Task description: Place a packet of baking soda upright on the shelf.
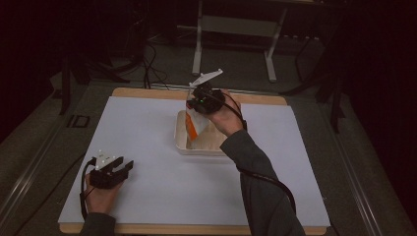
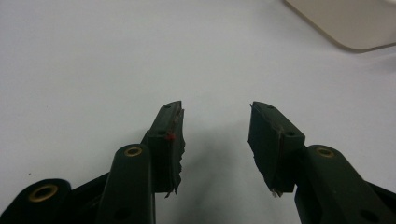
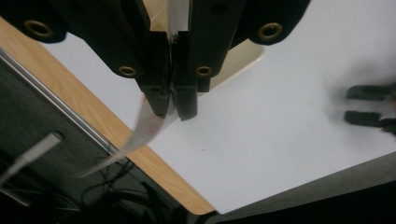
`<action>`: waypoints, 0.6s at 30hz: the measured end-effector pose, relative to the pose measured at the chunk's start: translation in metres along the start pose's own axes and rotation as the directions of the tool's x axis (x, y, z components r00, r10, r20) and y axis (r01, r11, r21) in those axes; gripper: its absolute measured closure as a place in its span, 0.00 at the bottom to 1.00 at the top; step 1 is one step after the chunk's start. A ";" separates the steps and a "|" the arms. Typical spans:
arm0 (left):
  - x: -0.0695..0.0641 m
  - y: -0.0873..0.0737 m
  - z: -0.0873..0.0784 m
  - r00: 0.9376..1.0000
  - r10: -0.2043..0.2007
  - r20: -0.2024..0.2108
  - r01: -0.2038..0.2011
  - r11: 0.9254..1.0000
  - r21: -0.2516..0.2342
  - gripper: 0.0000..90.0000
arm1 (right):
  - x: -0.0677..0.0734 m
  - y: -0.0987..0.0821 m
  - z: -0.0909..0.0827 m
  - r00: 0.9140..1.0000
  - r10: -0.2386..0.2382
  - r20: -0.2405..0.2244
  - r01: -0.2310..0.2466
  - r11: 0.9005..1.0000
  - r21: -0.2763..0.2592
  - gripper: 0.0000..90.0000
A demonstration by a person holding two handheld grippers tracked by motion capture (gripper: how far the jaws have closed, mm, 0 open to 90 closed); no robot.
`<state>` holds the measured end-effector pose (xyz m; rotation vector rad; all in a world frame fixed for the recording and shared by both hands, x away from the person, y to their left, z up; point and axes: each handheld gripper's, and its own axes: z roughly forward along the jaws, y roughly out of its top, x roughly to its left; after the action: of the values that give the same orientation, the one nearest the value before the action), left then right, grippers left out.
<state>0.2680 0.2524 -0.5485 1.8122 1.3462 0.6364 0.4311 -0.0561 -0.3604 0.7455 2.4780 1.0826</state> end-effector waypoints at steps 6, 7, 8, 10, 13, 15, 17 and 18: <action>0.000 0.000 0.000 1.000 0.002 -0.002 -0.002 1.000 0.001 0.61 | -0.005 -0.005 0.003 0.997 0.067 0.036 -0.067 0.998 0.010 0.98; 0.000 0.000 0.000 1.000 -0.001 -0.002 0.001 1.000 0.001 0.61 | -0.005 -0.005 0.003 0.996 0.072 0.043 -0.073 0.997 0.012 0.98; 0.000 0.000 0.000 1.000 -0.003 -0.002 0.003 1.000 0.001 0.61 | -0.005 -0.005 0.003 0.995 0.083 0.046 -0.084 0.996 0.014 0.98; 0.000 0.000 0.000 1.000 -0.003 -0.003 0.003 1.000 0.000 0.61 | -0.006 -0.005 0.004 0.994 0.091 0.056 -0.092 0.996 0.013 0.98; 0.000 0.000 0.000 1.000 0.000 -0.004 0.000 1.000 0.001 0.61 | -0.006 -0.005 0.005 0.990 0.118 0.074 -0.119 0.993 0.010 0.98; 0.000 0.000 0.000 1.000 -0.001 -0.004 0.001 1.000 0.002 0.61 | -0.006 -0.005 0.005 0.989 0.122 0.077 -0.123 0.992 0.010 0.98; 0.000 0.000 -0.001 1.000 -0.001 -0.004 0.001 1.000 0.001 0.61 | -0.006 -0.005 0.005 0.987 0.134 0.086 -0.136 0.991 0.010 0.97; 0.000 0.000 -0.001 1.000 -0.002 -0.003 0.002 1.000 0.000 0.61 | -0.006 -0.005 0.005 0.986 0.143 0.089 -0.144 0.989 0.009 0.96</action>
<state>0.2672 0.2524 -0.5484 1.8106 1.3505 0.6384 0.4370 -0.0597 -0.3675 0.9685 2.3915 1.0558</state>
